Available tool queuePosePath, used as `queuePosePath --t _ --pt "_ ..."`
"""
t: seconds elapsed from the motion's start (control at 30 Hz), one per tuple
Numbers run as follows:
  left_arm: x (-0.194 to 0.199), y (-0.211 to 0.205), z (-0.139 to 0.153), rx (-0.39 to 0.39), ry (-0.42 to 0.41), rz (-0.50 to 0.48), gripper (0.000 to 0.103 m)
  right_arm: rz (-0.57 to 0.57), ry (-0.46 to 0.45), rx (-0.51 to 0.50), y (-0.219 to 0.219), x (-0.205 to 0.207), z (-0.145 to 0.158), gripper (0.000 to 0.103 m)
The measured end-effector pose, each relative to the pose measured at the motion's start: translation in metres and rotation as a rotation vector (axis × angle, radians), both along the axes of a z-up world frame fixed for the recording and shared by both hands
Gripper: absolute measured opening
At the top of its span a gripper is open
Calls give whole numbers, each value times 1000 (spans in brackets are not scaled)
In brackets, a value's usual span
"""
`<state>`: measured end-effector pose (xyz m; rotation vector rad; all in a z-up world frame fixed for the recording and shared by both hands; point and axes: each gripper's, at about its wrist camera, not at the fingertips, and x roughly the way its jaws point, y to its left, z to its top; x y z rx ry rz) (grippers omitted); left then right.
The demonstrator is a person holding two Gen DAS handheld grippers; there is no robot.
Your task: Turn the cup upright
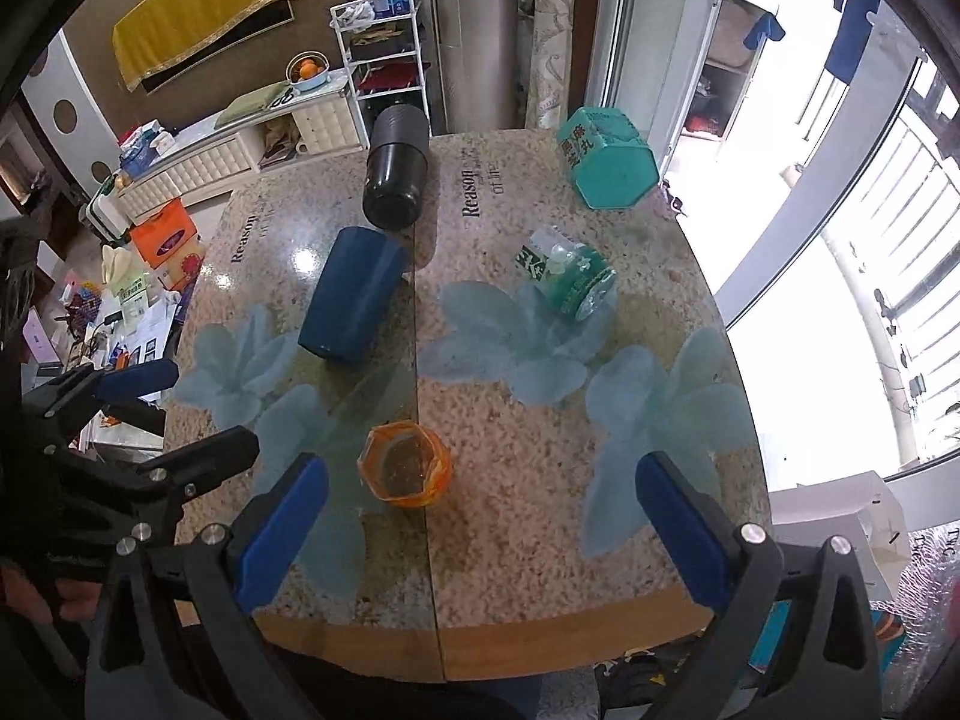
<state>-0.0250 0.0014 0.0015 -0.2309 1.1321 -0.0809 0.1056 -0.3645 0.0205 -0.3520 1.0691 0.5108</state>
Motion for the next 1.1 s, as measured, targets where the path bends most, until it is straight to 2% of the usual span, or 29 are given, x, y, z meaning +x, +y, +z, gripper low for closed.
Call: queuePosePath --t 0.53,1.1 --pt "5 1 1 7 -21 43 103 22 -9 5 1 5 2 103" --pt "8 -2 -1 20 -17 34 103 8 4 15 0 5 -1 103"
